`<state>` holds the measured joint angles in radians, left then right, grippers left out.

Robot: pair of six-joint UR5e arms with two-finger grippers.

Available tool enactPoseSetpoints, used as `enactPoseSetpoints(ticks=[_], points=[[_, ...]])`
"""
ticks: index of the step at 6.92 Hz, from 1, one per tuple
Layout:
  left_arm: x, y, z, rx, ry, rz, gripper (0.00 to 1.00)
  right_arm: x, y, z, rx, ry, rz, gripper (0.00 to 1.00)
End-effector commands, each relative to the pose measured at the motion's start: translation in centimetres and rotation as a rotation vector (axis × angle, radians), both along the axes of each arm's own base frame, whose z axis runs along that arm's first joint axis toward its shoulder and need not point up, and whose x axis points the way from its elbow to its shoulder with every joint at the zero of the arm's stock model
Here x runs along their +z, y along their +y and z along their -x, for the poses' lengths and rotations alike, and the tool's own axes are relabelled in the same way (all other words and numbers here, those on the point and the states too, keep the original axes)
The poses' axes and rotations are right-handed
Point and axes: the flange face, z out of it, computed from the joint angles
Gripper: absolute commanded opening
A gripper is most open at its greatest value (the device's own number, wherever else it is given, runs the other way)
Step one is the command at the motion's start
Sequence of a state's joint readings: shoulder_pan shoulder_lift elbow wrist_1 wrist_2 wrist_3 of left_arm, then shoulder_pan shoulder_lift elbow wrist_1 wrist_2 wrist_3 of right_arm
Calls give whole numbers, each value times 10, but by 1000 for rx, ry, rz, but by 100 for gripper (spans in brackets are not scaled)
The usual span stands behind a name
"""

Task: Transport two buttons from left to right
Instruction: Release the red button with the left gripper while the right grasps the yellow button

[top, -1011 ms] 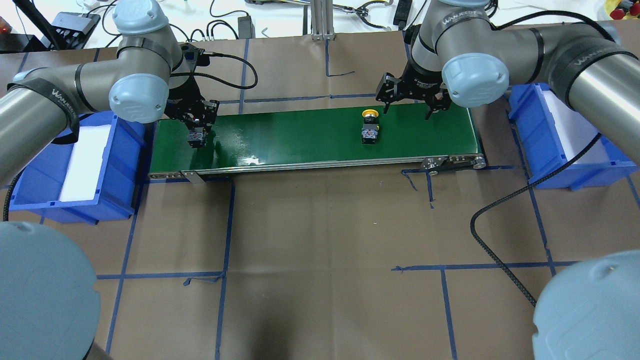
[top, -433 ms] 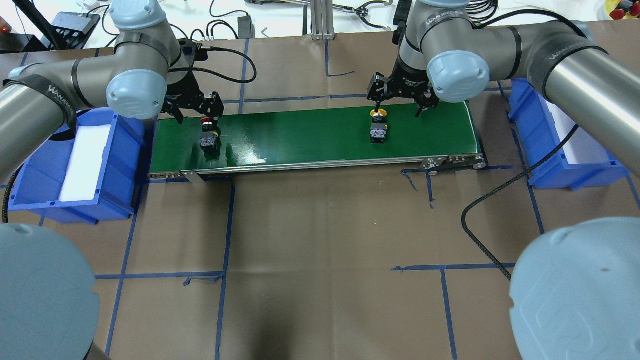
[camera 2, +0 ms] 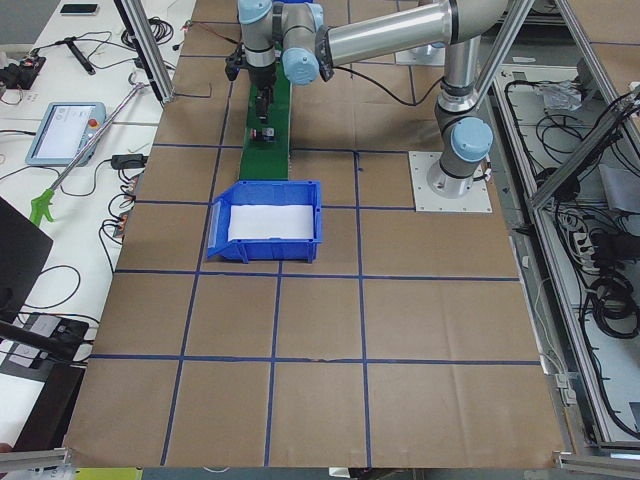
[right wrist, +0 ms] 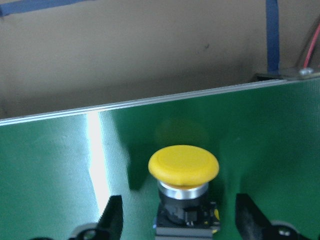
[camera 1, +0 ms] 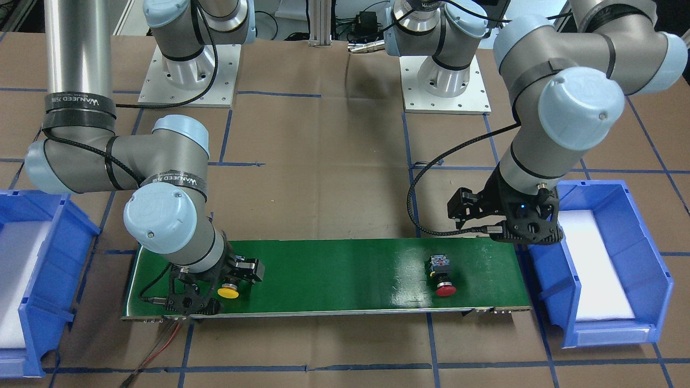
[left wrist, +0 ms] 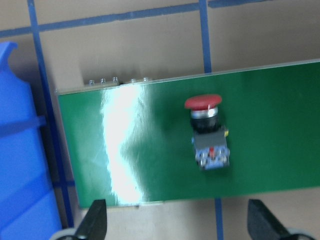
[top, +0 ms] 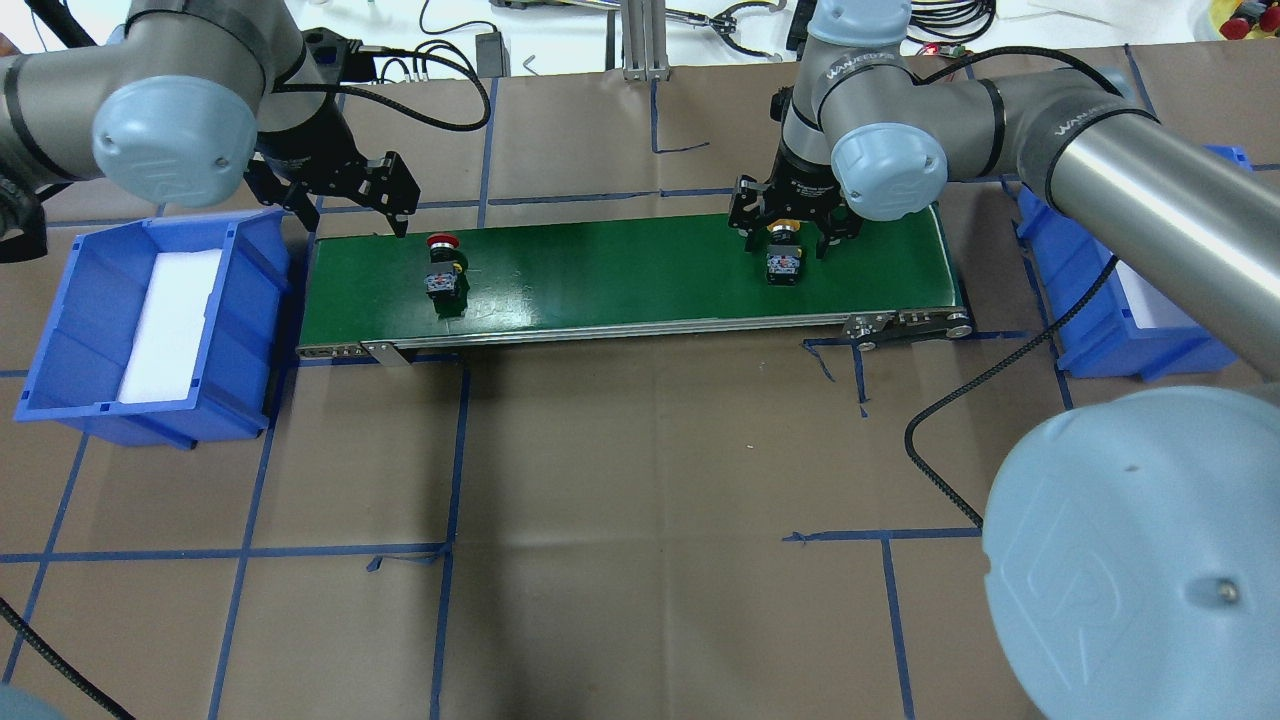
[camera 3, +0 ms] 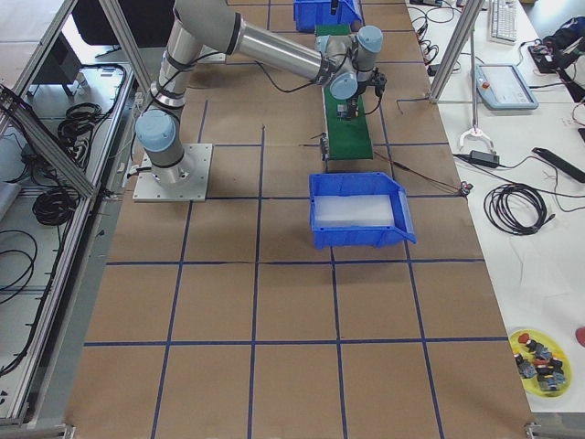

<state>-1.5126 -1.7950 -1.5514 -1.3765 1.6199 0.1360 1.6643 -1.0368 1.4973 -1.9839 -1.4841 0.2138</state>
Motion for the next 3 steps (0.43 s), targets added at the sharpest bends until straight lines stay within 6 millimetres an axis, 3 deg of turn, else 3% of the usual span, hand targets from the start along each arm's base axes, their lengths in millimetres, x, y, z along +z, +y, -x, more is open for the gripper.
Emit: enactPoseSetpoints(ticks=[1, 2, 3], points=[[47, 51, 28, 57, 31, -13, 100, 3, 1, 1, 34, 0, 1, 2], [59, 72, 42, 51, 31, 4, 100, 11, -1, 9, 70, 54, 20, 2], [58, 87, 45, 29, 31, 1, 100, 33, -3, 25, 96, 129, 51, 2]])
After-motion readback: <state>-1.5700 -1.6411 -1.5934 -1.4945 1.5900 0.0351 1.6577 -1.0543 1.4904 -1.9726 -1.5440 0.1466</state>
